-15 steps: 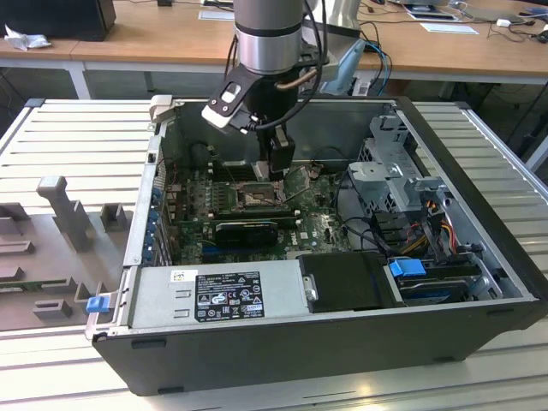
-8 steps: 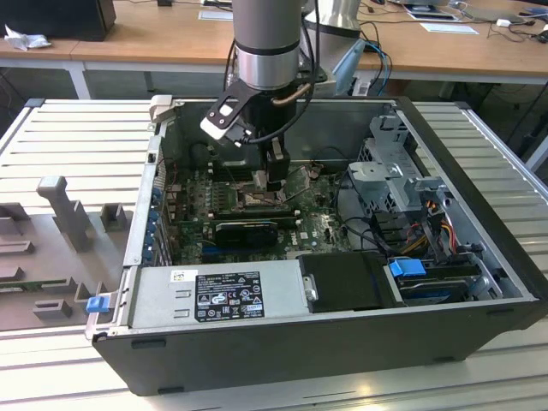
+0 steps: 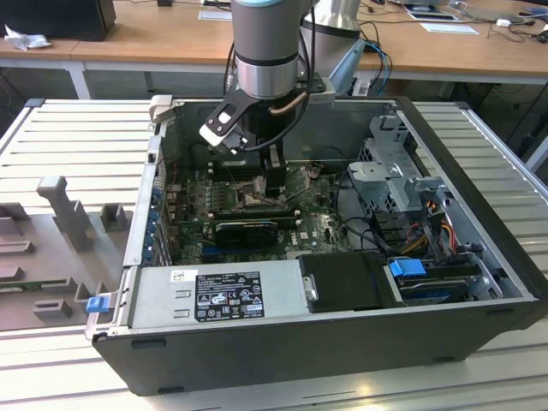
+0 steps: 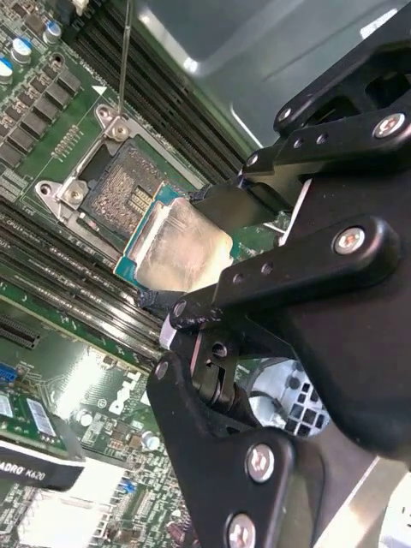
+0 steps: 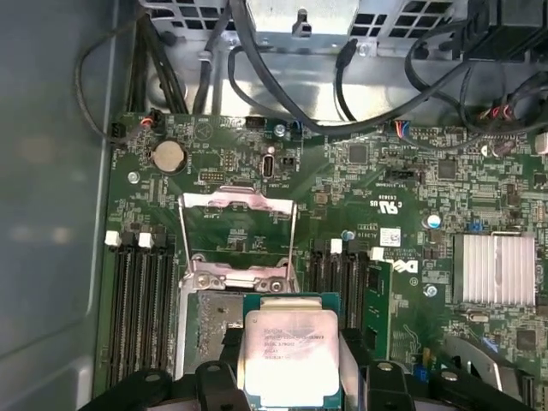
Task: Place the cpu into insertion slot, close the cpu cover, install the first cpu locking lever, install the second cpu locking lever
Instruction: 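Place the cpu into insertion slot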
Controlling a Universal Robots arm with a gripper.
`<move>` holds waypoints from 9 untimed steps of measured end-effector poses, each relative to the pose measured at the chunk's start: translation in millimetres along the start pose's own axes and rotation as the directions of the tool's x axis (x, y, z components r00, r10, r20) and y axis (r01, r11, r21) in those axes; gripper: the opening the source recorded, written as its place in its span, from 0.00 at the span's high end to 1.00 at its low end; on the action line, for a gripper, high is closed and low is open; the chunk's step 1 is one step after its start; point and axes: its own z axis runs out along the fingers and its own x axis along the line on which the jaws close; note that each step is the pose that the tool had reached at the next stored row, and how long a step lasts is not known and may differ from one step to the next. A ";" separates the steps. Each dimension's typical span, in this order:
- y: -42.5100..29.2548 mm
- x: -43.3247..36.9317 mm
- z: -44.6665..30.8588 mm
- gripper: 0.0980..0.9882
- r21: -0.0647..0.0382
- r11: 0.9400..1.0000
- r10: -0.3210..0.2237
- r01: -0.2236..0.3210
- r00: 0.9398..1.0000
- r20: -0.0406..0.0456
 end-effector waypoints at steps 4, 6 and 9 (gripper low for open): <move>0.0 8.3 5.3 0.52 0.000 1.000 0.001 -0.001 1.000 0.000; -3.2 9.7 10.8 0.52 -0.001 1.000 0.021 -0.021 1.000 0.002; -6.6 13.9 13.0 0.52 -0.001 1.000 0.022 -0.022 1.000 0.001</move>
